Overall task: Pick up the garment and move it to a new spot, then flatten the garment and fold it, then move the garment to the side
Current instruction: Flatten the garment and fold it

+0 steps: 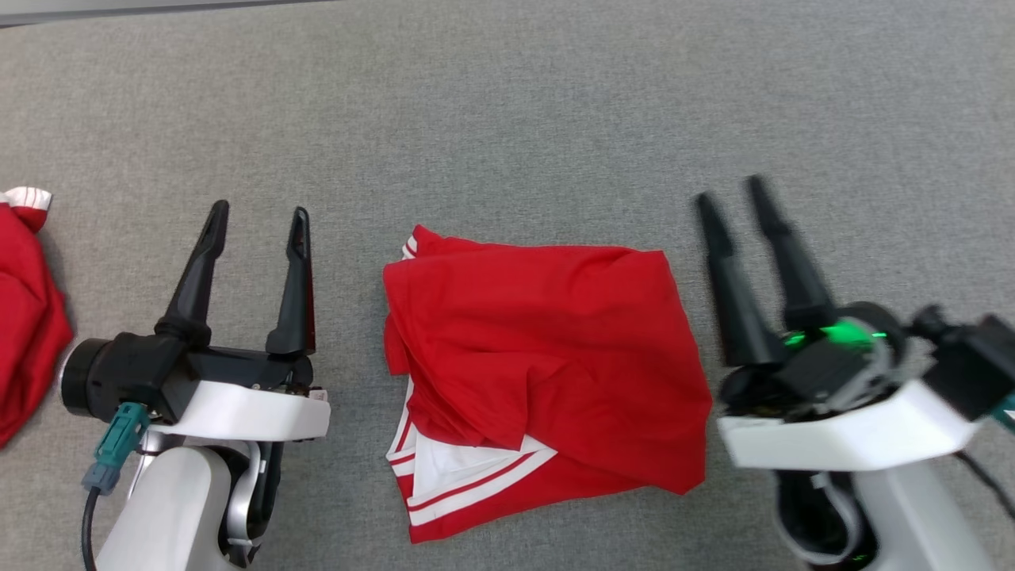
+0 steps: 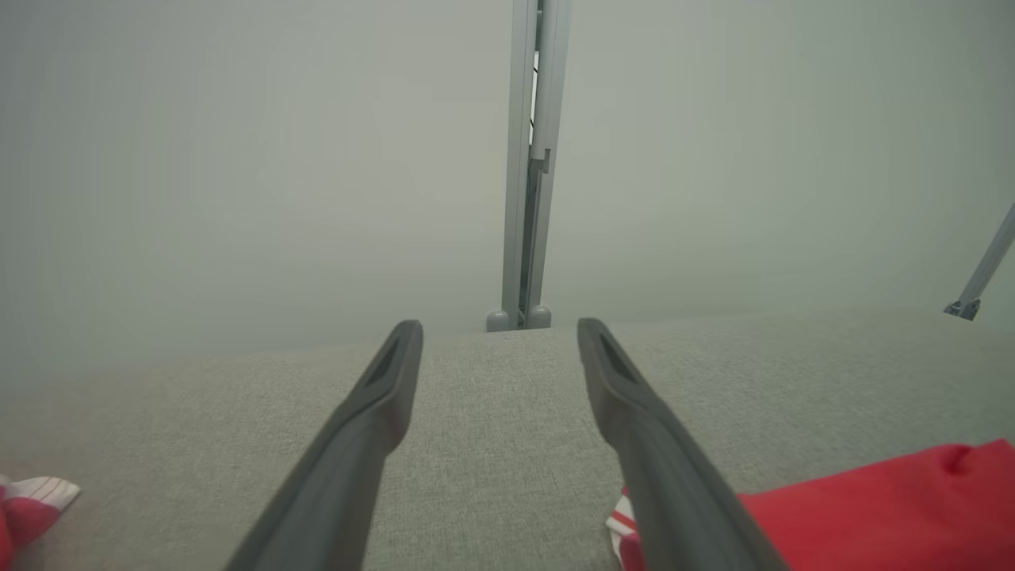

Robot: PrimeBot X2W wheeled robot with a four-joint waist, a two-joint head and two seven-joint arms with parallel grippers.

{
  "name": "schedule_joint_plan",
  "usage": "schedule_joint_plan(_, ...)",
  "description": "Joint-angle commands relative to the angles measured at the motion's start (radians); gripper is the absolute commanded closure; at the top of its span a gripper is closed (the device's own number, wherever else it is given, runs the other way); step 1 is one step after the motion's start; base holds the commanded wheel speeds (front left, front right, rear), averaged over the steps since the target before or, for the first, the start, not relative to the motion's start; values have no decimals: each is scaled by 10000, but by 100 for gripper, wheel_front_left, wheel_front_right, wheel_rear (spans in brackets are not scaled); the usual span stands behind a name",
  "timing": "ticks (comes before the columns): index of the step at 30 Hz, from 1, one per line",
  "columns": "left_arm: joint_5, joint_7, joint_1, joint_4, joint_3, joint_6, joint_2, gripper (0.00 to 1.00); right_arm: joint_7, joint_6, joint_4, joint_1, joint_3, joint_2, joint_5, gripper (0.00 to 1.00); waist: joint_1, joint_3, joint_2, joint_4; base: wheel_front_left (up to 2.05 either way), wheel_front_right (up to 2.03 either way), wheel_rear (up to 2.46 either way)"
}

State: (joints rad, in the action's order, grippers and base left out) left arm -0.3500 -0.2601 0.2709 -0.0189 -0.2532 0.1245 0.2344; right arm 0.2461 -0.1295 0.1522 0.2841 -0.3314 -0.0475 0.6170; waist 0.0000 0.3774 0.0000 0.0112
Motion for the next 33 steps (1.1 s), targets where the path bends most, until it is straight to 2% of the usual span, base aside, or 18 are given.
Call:
schedule_joint_plan(1, 87, -28, -100, 58, 86, 61, 44, 0, -110, -24, 171, -156, 433, -63, -270, 0, 0, -65, 0, -91, 0, 0, 0)
schedule_joint_plan(7, 165, -27, -214, 410, 273, 255, 255, 0, -637, -24, 521, -724, 2772, -131, -1795, 0, 0, -296, 0, -216, 0, 0, 0)
schedule_joint_plan(11, 176, 32, -482, 694, 334, 359, 354, 0, -954, -24, 375, -1082, 3631, -273, -2471, 0, 0, -443, 0, -258, 0, 0, 0)
schedule_joint_plan(19, 316, 383, -1192, 1191, 253, 674, 545, 0, -1137, -23, -339, -1910, 3912, -667, -3331, 0, 0, -865, 0, -266, 0, 0, 0)
schedule_joint_plan(33, 169, 961, -1986, 1543, 45, 892, 573, 0, -1288, -23, -1059, -2253, 3710, -548, -3362, 0, 0, -1357, 0, -68, 0, 0, 0)
